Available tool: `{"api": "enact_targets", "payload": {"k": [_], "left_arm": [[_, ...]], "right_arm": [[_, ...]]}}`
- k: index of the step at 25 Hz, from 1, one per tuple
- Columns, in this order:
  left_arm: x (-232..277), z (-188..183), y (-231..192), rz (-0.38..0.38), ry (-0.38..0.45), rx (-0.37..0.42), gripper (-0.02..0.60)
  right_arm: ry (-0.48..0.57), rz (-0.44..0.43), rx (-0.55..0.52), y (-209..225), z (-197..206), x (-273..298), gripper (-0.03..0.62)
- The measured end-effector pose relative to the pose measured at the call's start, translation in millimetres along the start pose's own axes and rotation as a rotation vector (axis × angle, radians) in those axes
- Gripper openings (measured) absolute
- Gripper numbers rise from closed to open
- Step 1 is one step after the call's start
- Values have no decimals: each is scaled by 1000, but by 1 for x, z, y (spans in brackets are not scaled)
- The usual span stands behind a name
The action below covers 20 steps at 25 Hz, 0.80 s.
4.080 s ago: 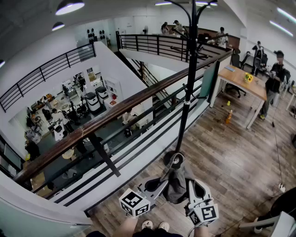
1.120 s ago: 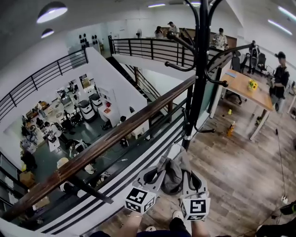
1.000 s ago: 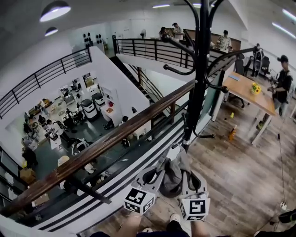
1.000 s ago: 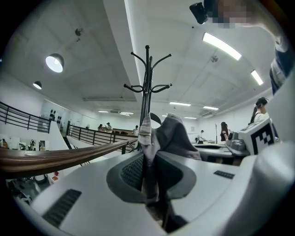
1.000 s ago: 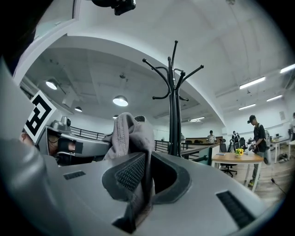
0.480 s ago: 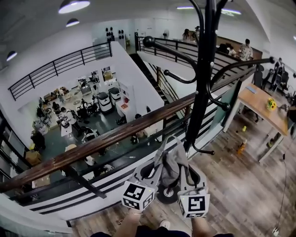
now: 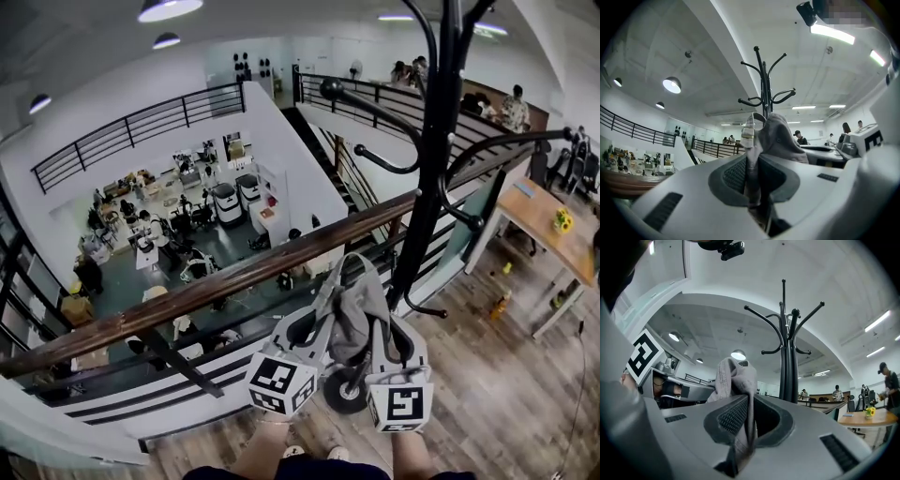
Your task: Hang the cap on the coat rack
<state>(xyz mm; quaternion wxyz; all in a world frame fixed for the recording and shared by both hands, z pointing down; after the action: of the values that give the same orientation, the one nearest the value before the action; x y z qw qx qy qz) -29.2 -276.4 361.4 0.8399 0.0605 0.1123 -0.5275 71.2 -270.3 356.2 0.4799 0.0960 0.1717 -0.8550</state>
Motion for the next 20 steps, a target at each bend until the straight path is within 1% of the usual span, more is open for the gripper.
{"api": "enact_targets", "payload": {"k": [4,11,14,18,20], "left_arm": [[-2,-18,-10,3,22,-16,46],[14,-58,-21,17,72,24,46],[16,-74,-26,23,99,24,46],[17,-98,-31,30,139,56,46],[16,-106,-35,27,158,56,46]], "right_arm": [[36,3,-2,-7,-16,9,41],[98,-1,-22,-2,-50,34,40],[124,-3,-23,-2,-66,43,40],[184,-12,-39,-7,-89,52,40],[209,-23,-44,-10,-97,56,40]]}}
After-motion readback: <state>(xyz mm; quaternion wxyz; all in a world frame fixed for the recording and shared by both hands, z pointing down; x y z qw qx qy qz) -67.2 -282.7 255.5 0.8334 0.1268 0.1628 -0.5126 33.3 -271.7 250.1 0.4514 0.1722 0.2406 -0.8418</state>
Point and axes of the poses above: the fingertips, and each gripper's own axes: x forward along the fingers, y to its right, z out of its underside, the point moved 1 cm from there along -x, backward along the fingers, and after that the axes turned 10 degrees about y, right-handed, at the moved point
